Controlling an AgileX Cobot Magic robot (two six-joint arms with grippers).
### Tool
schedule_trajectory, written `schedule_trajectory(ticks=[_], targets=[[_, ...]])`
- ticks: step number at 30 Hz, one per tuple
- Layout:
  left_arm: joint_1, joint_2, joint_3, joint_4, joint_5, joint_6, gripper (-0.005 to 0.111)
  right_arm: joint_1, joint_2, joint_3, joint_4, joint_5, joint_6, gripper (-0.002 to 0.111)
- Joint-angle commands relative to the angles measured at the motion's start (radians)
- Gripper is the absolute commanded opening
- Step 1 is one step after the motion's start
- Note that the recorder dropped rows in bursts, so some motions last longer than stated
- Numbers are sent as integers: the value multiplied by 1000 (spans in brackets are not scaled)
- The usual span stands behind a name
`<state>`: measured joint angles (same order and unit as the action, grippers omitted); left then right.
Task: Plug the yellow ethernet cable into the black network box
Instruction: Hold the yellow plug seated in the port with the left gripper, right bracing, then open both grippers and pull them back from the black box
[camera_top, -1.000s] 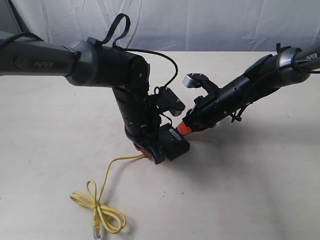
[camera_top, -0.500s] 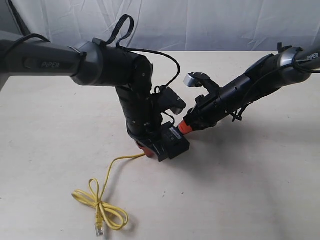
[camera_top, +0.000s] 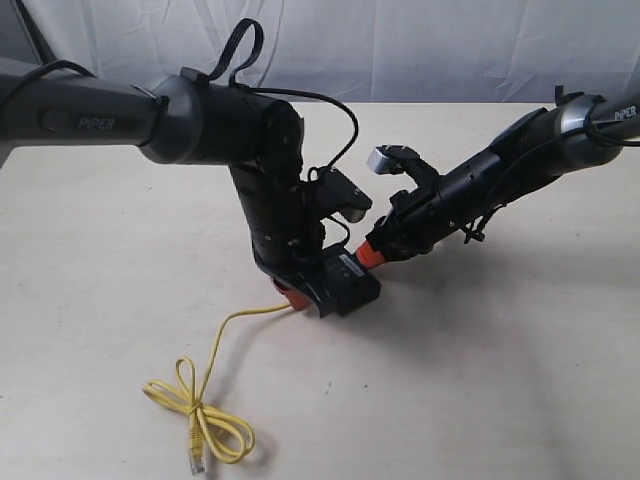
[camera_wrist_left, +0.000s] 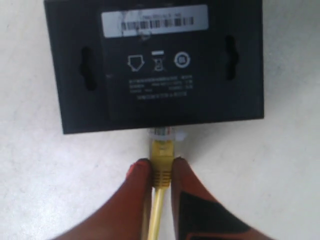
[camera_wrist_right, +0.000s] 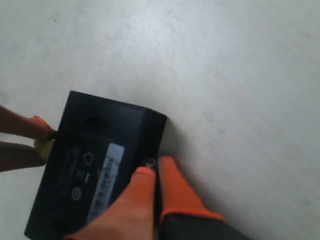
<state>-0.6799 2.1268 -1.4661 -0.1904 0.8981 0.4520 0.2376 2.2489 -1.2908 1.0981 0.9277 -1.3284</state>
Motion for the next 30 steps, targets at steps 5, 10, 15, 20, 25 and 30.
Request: schedule_trajectory(ticks=[5, 10, 15, 20, 25, 30], targets=[[12, -16, -30, -78, -189, -3, 0, 25, 11, 8, 9, 84, -3, -1], [12, -16, -30, -37, -138, 1, 0, 14, 9, 8, -1, 57, -6, -1], [12, -16, -30, -21, -111, 1, 0, -18, -24, 8, -52, 16, 11, -1], [12, -16, -30, -20, -104, 3, 0, -40, -81, 8, -79, -24, 46, -1], [12, -16, -30, -33, -86, 26, 0, -57, -164, 8, -233, -80, 172, -1], [12, 6, -30, -40, -83, 27, 0, -97, -230, 8, -340, -91, 290, -1]])
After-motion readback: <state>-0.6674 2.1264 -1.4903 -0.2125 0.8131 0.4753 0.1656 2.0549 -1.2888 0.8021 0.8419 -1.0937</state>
